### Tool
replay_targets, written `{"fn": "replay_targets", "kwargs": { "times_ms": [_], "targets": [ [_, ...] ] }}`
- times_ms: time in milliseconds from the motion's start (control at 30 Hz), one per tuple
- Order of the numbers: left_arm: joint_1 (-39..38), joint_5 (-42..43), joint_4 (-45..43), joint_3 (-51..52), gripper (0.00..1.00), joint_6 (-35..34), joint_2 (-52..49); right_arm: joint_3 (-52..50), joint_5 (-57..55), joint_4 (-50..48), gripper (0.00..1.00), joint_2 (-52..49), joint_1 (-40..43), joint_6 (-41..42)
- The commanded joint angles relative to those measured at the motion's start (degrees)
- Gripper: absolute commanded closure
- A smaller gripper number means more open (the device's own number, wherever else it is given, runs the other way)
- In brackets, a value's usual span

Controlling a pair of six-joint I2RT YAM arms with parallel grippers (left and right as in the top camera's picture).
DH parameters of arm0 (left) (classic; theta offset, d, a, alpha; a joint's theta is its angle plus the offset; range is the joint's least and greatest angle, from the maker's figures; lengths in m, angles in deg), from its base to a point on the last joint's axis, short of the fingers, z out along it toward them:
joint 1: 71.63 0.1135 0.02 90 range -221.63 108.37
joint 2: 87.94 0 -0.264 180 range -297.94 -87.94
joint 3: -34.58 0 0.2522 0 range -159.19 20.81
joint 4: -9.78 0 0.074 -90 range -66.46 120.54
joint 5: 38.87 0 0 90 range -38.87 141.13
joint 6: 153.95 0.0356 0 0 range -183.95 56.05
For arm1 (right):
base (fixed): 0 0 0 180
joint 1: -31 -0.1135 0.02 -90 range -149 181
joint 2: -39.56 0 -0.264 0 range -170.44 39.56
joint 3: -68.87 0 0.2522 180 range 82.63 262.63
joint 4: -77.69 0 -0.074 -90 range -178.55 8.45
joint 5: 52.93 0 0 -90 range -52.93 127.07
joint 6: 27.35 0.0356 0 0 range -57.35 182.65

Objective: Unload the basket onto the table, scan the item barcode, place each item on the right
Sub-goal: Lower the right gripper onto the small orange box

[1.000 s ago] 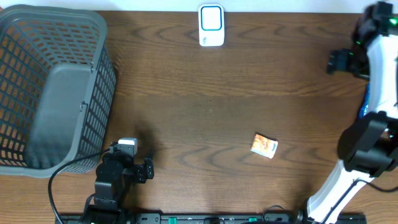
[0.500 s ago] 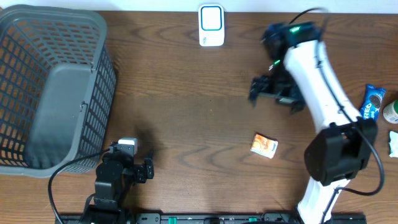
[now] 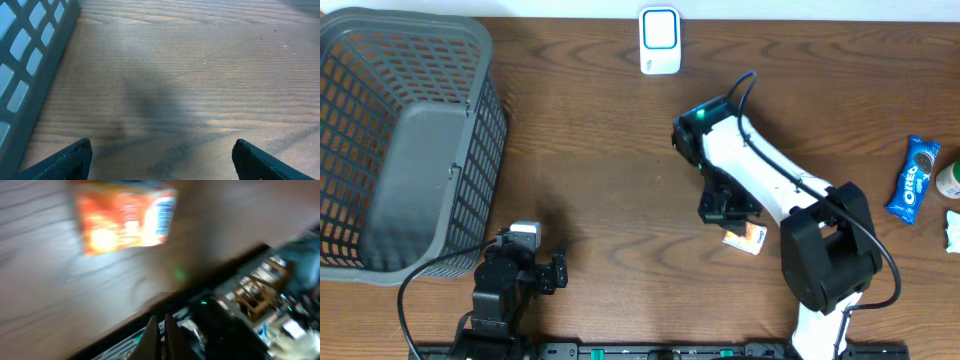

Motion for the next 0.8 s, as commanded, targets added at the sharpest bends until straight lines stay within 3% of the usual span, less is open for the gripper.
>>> {"fn": "replay_targets", "kwargs": {
  "times_ms": [0,100,333,767],
  "targets": [
    [-0.1,-0.3,0.2,0.9,0.10,-0.3,0.4,-2.1,-11.9,-1.4,0.99,3.5,0.4,8.7],
    [-0.1,-0.3,0.2,0.9,0.10,-0.3,0.4,-4.6,-16.8,-7.8,0.99,4.0,2.3,5.4],
    [-0.1,-0.3,0.2,0.9,0.10,-0.3,0.4,-12.9,-14.0,-28.5,0.99,4.0,8.8,-14.6],
    [-0.1,-0.3,0.2,0.9,0.10,-0.3,0.4,-20.5,-4.7,-36.1,0.99,4.0,11.5,-21.9]
  ]
}}
